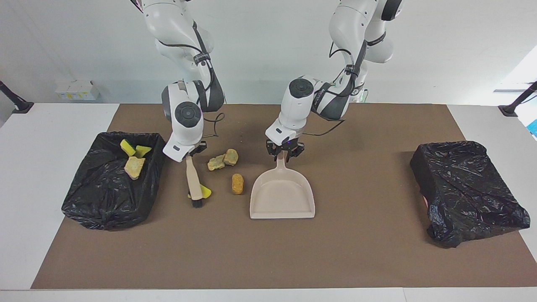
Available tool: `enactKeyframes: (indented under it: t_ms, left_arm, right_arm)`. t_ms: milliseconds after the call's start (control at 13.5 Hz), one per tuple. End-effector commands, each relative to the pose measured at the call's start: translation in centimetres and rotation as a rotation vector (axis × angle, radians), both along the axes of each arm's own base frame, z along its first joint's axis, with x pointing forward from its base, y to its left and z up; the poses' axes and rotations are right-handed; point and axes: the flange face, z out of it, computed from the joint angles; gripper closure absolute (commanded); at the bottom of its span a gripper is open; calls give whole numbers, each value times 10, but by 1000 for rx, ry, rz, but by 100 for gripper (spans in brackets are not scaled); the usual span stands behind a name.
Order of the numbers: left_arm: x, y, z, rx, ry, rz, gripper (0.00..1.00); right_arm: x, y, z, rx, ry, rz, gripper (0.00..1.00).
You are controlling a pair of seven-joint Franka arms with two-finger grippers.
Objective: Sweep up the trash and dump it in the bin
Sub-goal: 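Grasp the dustpan with the left gripper while the right gripper grasps the brush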
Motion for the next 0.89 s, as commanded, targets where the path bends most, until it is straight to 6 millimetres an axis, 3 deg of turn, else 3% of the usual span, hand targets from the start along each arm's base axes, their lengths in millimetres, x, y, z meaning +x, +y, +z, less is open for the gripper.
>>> enactKeyframes:
  t_ms: [0,222,371,519,816]
  left_arm:
    - [-3,5,9,74,-11,-39,100]
    - [3,17,35,113,-28,-48,100]
    - [2,28,43,179,-22,-161,100]
    - [4,42,43,216,16,-311,100]
    - [17,67,43,225,30,-569,100]
  right_arm:
    - [-10,18,17,56,57,58,100]
    - [-5,12,56,113,87,84,100]
    - [-6,-3,68,117,109,85,100]
    - [-21,-30,58,118,135,38,100]
    - [-61,-35,29,134,6,-60,100]
